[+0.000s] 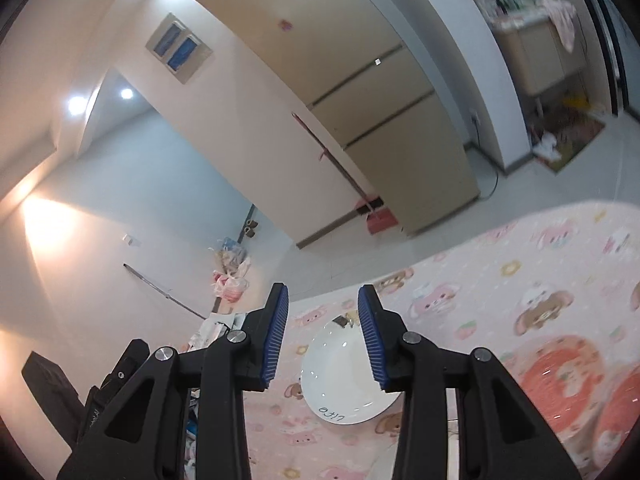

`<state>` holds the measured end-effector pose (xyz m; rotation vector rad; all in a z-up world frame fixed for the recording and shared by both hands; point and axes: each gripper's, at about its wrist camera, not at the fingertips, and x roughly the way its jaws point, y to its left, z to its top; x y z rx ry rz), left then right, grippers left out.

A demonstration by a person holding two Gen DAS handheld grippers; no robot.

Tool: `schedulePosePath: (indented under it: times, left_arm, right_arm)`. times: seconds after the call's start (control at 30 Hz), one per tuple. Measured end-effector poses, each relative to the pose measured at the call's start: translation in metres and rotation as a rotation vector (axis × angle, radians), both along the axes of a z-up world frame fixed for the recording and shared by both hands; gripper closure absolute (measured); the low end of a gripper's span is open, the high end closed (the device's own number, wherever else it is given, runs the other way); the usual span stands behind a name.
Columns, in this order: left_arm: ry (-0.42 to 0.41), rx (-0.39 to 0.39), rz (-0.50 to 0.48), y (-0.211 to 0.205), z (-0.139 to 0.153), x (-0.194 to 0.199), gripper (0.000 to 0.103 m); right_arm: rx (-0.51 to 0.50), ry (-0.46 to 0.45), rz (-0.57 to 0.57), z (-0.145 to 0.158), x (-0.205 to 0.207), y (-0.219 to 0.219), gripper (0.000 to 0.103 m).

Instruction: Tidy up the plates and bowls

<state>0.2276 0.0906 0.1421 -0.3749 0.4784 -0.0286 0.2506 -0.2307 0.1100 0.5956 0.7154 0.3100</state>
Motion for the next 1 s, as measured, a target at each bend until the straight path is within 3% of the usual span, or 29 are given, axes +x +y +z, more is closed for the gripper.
schedulePosePath:
  times: [0.1, 0.3, 0.43, 0.5, 0.6, 0.67, 0.73, 0.83, 0.9, 0.97, 1.0]
  left_arm:
    - [0.072, 0.005, -0.017, 0.01, -0.028, 0.017, 0.0]
    - [0.241, -0.019, -0.032, 0.018, -0.081, 0.058, 0.008]
    - [0.348, -0.049, -0.067, 0.025, -0.128, 0.086, 0.019]
    - [0.433, -0.084, -0.087, 0.026, -0.164, 0.106, 0.03]
    - [0.514, -0.157, -0.138, 0.029, -0.202, 0.12, 0.038]
    - [0.56, -0.161, -0.126, 0.032, -0.222, 0.126, 0.045]
    - [0.579, -0.17, -0.115, 0.037, -0.233, 0.128, 0.047]
    - [0.598, -0.189, -0.092, 0.045, -0.246, 0.129, 0.051]
    - [0.598, -0.19, -0.081, 0.049, -0.249, 0.129, 0.063]
    - [0.6, -0.256, -0.113, 0.054, -0.255, 0.129, 0.087]
    - [0.602, -0.29, -0.124, 0.055, -0.259, 0.13, 0.089]
  right_arm:
    - [-0.085, 0.088, 0.016, -0.038, 0.018, 0.013, 0.066]
    - [-0.12, 0.261, 0.115, -0.108, 0.044, 0.023, 0.066]
    - [-0.117, 0.36, 0.148, -0.145, 0.058, 0.029, 0.073]
    - [-0.12, 0.407, 0.169, -0.16, 0.062, 0.034, 0.078]
    - [-0.099, 0.427, 0.201, -0.17, 0.063, 0.04, 0.081]
    - [-0.125, 0.421, 0.198, -0.17, 0.062, 0.042, 0.082]
    - [-0.208, 0.407, 0.153, -0.164, 0.058, 0.041, 0.082]
    - [-0.192, 0.388, 0.139, -0.158, 0.058, 0.033, 0.082]
    - [-0.156, 0.412, 0.152, -0.163, 0.06, 0.027, 0.082]
    - [-0.146, 0.436, 0.154, -0.171, 0.065, 0.025, 0.089]
    - [-0.136, 0.449, 0.16, -0.175, 0.067, 0.024, 0.097]
